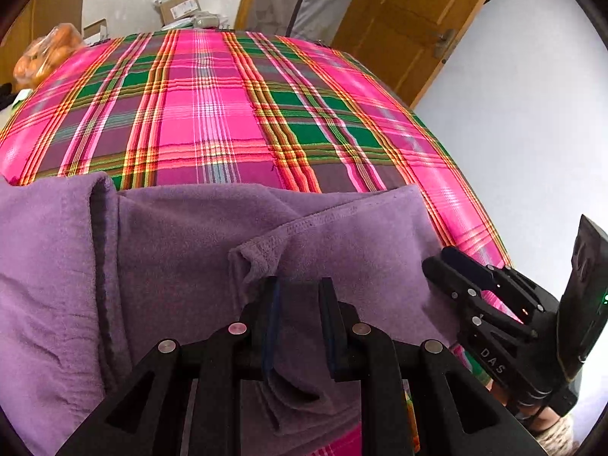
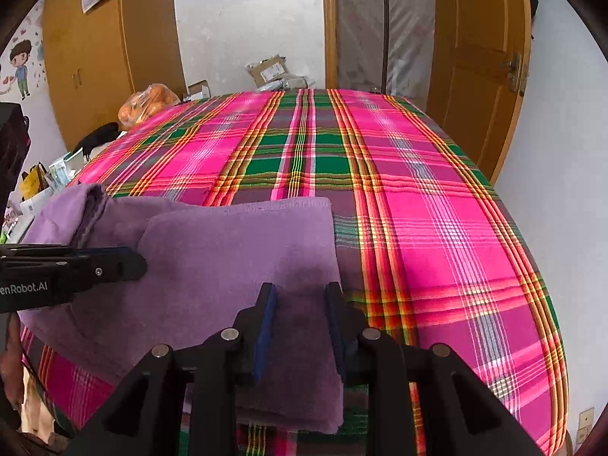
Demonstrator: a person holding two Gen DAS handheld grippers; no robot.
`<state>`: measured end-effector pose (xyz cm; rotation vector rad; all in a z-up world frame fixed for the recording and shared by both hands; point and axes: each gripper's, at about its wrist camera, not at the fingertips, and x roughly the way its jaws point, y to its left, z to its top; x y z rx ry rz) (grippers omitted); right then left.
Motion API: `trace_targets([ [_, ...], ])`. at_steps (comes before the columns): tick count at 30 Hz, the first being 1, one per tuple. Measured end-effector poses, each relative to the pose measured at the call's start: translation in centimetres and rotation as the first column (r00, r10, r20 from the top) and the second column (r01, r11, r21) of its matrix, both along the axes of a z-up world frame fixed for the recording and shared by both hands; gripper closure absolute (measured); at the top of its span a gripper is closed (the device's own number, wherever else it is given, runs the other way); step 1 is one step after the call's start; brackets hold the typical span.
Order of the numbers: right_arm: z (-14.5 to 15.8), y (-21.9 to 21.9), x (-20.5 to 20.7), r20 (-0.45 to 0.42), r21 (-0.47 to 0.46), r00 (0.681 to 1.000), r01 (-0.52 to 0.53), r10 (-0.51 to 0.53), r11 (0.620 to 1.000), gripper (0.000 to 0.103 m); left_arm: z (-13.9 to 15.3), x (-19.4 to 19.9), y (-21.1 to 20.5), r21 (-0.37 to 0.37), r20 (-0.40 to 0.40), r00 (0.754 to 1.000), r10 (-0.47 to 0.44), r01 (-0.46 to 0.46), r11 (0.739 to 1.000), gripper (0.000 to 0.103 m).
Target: Fold clothes
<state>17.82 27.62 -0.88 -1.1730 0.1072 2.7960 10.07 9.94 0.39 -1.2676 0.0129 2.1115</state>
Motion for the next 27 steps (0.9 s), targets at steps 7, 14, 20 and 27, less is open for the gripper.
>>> trace_targets([
  [7, 0.5, -0.5, 0.6, 0.007, 0.021, 1.0, 0.013, -0.013, 1.0, 0.076, 0.1, 0.6, 0.1, -0.017, -0.023, 1.0, -0.005, 0.004, 1.0, 0.083],
  [14, -0.1, -2.6, 2.7, -0.015, 0.074, 0.999, -0.043, 0.044, 0.996, 0.075, 0.3, 1.3, -0.1, -0.03, -0.041, 0.999, -0.007, 0.006, 1.0, 0.083],
  [20, 0.4, -3.2, 2.9, -0.014, 0.092, 1.0, -0.026, 0.028, 0.995, 0.076, 0.5, 2.3, -0.7, -0.04, -0.059, 0.998, -0.011, 0.009, 0.999, 0.083],
  [27, 1.5, -6.2, 1.8, -0.057, 0.057, 0.99, -0.123, 0.126, 0.991, 0.076, 0.6, 3.0, -2.0, -0.053, -0.063, 0.998, 0.02, -0.024, 0.998, 0.082],
])
